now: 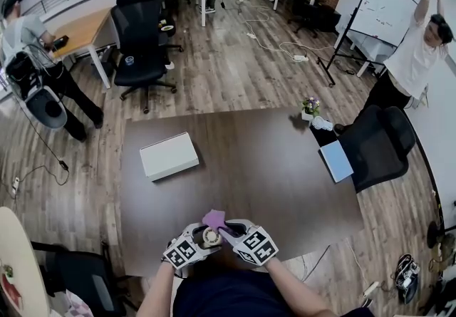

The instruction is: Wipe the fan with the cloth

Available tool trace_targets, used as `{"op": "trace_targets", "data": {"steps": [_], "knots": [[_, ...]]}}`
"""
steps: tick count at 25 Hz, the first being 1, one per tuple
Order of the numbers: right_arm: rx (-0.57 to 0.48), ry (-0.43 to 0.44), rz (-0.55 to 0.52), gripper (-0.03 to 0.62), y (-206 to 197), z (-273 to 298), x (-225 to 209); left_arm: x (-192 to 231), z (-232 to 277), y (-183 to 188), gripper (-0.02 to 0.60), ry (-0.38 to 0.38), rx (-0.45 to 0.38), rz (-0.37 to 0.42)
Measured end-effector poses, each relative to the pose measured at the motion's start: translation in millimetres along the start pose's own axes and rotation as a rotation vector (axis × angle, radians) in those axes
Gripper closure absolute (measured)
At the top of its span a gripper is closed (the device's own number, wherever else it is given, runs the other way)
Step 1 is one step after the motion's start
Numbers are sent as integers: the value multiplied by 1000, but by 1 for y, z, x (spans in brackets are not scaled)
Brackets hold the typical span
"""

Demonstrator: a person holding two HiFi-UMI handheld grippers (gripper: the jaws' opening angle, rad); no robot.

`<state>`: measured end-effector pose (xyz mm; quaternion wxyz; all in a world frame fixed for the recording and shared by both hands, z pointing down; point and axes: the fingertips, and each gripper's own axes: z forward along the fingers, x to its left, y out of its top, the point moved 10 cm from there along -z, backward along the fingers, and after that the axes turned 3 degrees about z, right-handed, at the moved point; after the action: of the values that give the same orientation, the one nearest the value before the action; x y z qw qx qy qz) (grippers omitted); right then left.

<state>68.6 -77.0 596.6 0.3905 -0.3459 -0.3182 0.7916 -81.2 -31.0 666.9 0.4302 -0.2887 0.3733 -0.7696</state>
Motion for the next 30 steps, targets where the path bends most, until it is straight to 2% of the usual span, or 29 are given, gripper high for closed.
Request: {"op": "trace_targets", "data": {"steps": [4, 8, 11, 14, 18, 23, 30], "knots": [[39, -39, 43, 522, -30, 16, -10, 1, 26, -22, 221, 25, 170, 79], [88, -101, 78, 522, -57, 27, -19, 4, 47, -39, 222, 52, 286, 119], [116, -146, 91, 522, -68, 30, -25, 9, 60, -46, 222, 69, 347, 120], [134, -169, 96, 522, -73, 31, -28, 16, 71, -51, 224, 78, 383, 84], [142, -193, 87, 522, -75, 28, -29, 24, 81, -53, 224, 90, 420, 61], [147, -215, 127, 522, -80, 23, -36, 30, 87, -57, 224, 121, 452, 43], [156, -233, 153, 522, -82, 22, -40, 36, 73, -42, 218, 161, 340, -2]]}}
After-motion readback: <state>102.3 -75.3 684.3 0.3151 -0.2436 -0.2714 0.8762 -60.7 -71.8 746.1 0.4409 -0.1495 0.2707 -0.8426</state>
